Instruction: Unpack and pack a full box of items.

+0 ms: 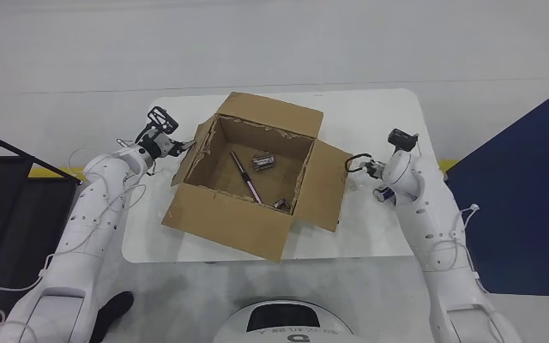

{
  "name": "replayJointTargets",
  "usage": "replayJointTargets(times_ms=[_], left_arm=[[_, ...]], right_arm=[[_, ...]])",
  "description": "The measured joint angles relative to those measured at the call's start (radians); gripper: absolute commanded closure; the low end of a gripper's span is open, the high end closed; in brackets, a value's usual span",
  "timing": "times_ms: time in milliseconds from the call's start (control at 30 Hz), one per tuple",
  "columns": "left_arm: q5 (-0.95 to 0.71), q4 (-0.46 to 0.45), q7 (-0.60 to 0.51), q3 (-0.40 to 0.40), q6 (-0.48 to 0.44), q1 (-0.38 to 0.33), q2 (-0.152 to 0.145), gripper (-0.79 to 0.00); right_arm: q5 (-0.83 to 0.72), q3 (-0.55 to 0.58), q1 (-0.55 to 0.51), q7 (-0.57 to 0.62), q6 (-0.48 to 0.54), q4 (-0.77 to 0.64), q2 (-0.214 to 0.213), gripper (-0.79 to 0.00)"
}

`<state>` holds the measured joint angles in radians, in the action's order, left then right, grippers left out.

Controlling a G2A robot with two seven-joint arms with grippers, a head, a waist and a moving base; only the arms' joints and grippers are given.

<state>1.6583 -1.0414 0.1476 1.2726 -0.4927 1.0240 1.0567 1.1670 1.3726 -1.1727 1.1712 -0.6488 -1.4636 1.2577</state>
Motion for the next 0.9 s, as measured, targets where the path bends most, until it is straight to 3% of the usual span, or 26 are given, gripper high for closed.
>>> replayJointTargets(times_ms=[100,200,433,567,600,767,900], left_arm=[[0.000,0.000,0.000,0.000,0.000,0.000,0.000,-0.785],[0.000,0.000,0.000,0.000,0.000,0.000,0.000,-0.785],[0.000,0.000,0.000,0.000,0.000,0.000,0.000,-0.785],[0.000,0.000,0.000,0.000,0.000,0.000,0.000,-0.785],[0.000,0.000,0.000,0.000,0.000,0.000,0.000,-0.785],[0.000,0.000,0.000,0.000,0.000,0.000,0.000,-0.785],[0.000,0.000,0.000,0.000,0.000,0.000,0.000,-0.785]], right_arm=[[0.004,0.007,0.003,-0.009,-0.009,0.015,0.002,-0.653],[0.013,0.013,0.006,-0.015,-0.015,0.033,0.005,-0.440],[0.046,0.005,0.017,-0.020,-0.020,0.069,0.014,-0.262],[0.081,0.000,0.024,-0.027,-0.027,0.093,0.019,-0.080],[0.095,-0.001,0.026,-0.030,-0.029,0.100,0.021,0.000],[0.124,0.010,0.026,-0.019,-0.019,0.095,0.028,0.000],[0.061,0.075,-0.020,0.007,0.007,-0.041,0.026,0.000]])
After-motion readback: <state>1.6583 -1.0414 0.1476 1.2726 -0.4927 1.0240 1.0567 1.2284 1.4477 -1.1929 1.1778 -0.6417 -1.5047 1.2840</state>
